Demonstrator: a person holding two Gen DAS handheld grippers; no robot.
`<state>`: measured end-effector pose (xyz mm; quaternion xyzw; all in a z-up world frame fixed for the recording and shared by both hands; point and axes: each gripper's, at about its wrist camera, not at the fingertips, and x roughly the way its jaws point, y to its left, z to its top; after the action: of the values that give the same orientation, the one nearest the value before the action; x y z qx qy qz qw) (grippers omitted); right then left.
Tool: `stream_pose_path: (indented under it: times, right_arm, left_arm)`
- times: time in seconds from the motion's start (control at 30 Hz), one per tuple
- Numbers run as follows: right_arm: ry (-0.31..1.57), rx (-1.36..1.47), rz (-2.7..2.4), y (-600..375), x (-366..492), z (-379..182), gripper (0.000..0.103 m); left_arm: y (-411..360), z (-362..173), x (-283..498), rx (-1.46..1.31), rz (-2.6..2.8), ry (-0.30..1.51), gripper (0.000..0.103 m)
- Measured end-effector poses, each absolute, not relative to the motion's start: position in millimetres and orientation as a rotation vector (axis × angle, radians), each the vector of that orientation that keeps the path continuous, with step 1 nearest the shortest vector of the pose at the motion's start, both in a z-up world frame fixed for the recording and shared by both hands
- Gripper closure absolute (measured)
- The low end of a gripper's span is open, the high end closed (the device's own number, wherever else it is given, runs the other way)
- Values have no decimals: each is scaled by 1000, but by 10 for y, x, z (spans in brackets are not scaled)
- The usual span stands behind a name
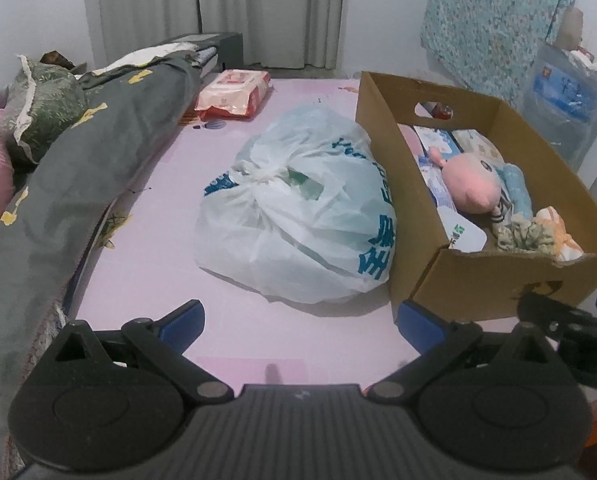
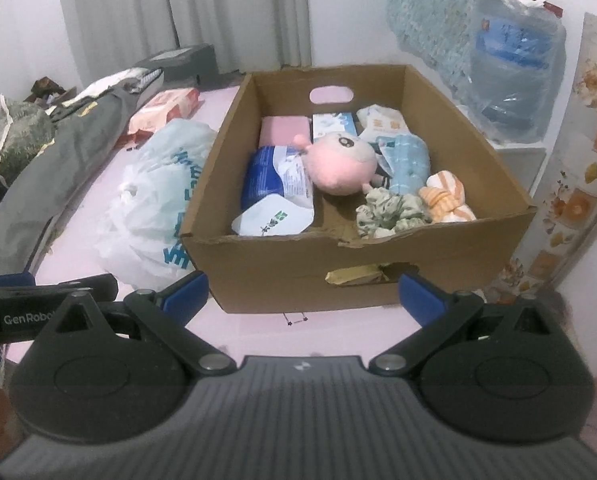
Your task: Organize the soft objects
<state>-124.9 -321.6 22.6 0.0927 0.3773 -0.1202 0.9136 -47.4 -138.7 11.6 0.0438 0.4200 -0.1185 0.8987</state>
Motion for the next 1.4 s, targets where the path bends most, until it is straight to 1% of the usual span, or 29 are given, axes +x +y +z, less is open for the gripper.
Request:
stream_pose_path:
  times: [0.3, 1.4]
  right_arm:
    - [809, 177, -247, -3250, -1179, 124, 1]
    - [781, 142, -283, -3238, -1246, 291, 1]
  left_arm:
    - [-1476, 104, -476, 115, -254, 859, 0]
    - [-1486, 224, -509, 97, -267, 829, 1]
